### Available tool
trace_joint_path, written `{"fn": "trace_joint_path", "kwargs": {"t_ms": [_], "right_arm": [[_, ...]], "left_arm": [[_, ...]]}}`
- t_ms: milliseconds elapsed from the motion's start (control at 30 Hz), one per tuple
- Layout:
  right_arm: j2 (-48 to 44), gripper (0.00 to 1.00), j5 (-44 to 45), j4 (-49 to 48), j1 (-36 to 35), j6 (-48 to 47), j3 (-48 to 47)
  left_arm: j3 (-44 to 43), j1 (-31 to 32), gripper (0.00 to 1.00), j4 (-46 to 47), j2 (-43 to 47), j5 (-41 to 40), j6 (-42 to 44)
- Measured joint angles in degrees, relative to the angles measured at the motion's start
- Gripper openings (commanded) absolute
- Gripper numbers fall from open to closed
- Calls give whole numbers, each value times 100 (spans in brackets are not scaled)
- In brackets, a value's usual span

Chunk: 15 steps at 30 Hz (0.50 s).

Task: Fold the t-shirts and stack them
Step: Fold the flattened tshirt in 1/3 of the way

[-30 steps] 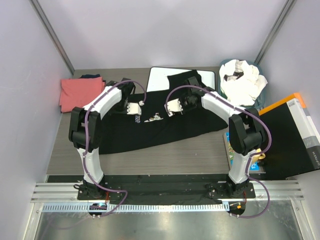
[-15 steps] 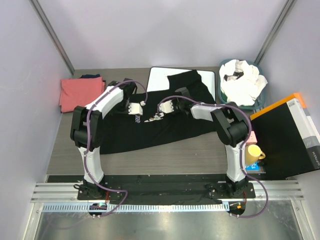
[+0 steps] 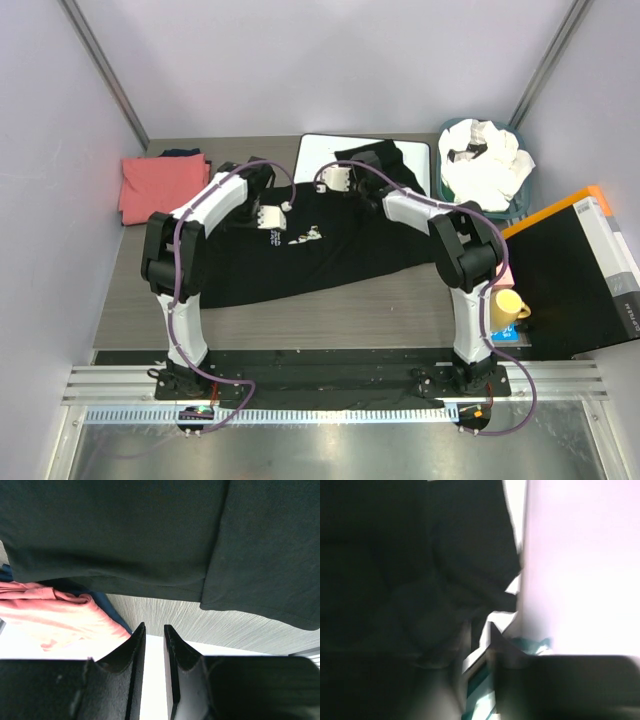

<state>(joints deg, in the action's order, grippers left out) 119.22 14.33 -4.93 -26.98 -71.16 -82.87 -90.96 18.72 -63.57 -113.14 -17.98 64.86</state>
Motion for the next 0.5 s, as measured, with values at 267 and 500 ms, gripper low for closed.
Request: {"fn": "trace_joint_path", "kwargs": {"t_ms": [267, 500], "right_arm": [[-26, 1, -612, 3305, 780, 992, -1025], [-205, 1, -1530, 6033, 1478, 922, -1329]], "left_arm": [[125, -4, 0, -26, 17, 240, 9], [977, -138, 0, -144, 254, 721, 295]]}}
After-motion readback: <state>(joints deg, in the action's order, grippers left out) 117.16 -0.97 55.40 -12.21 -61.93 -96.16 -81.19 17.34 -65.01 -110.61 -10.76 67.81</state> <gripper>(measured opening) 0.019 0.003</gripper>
